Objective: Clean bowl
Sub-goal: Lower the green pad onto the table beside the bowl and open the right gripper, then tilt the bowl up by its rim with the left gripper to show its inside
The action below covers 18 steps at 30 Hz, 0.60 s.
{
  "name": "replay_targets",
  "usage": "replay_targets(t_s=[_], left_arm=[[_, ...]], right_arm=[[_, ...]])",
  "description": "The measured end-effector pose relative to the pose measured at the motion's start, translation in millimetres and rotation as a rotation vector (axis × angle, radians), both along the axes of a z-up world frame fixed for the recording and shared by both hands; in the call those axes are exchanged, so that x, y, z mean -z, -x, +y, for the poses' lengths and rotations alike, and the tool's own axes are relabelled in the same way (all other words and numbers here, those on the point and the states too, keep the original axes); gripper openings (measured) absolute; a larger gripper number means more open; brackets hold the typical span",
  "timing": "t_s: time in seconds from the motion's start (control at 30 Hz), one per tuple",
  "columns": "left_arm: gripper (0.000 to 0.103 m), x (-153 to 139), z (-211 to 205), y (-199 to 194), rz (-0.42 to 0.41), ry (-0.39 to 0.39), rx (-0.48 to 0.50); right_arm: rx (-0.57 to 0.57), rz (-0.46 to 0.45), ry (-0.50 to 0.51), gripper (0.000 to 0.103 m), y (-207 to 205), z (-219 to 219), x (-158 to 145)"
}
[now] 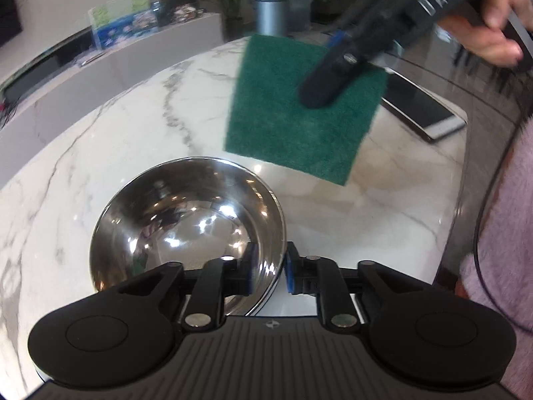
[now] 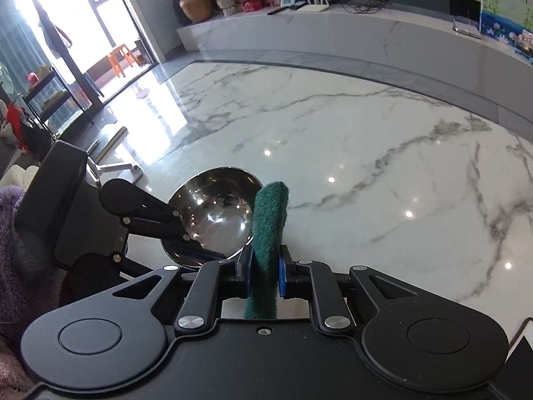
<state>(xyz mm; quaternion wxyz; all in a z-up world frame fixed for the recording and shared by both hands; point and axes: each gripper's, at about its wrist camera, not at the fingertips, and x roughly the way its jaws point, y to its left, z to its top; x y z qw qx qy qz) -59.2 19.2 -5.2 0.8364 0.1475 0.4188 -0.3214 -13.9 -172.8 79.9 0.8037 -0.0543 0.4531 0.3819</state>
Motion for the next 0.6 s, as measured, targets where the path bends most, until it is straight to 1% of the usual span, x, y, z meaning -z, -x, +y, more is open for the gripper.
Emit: replay_targets(t_s=[0.03, 0.07, 0.13, 0.2, 0.3, 0.37, 0.43, 0.47, 0.53, 0.6], left_arm=[[0.032, -0.9, 2.5, -1.7, 0.014, 0.013, -0.034], [0.035, -2.2, 6.0, -4.1, 0.042, 0.036, -0.090], [0.037, -5.7, 11.5, -7.2, 0.081, 0.078, -0.169], [0.046, -9.4, 15.0, -9.2, 0.095, 0.094, -0.210], [0.047, -17.6, 22.7, -10.4, 0.113, 0.122, -0.242], [0.047, -25.0, 32.1, -11.2, 0.128, 0.160, -0.271], [0.047, -34.5, 49.0, -14.4, 0.155, 0.220, -0.343], [0.047, -41.3, 67.1, -18.4, 0.177, 0.269, -0.433], [0.047, -47.1, 85.8, -23.5, 0.194, 0.307, -0.534], [0.047, -50.8, 103.8, -33.1, 0.195, 0.266, -0.643]], right_arm=[[0.004, 0.000, 0.001, 0.013, 0.7, 0.5, 0.5], [0.007, 0.001, -0.001, 0.013, 1.6, 0.8, 0.9], [0.008, 0.001, 0.000, 0.013, 2.8, 1.7, 1.3], [0.006, -0.002, 0.001, 0.013, 4.3, 2.9, 1.9], [0.005, -0.004, 0.006, 0.014, 5.3, 4.1, 2.1], [0.012, -0.016, 0.017, 0.014, 6.0, 4.3, 0.8], [0.019, -0.018, 0.014, 0.014, 5.9, 2.7, -1.0], [0.024, -0.018, 0.011, 0.014, 5.8, 1.9, -1.9], [0.028, -0.020, 0.014, 0.014, 5.9, 1.8, -3.0], [0.027, -0.026, 0.018, 0.014, 6.4, 3.3, -2.9]])
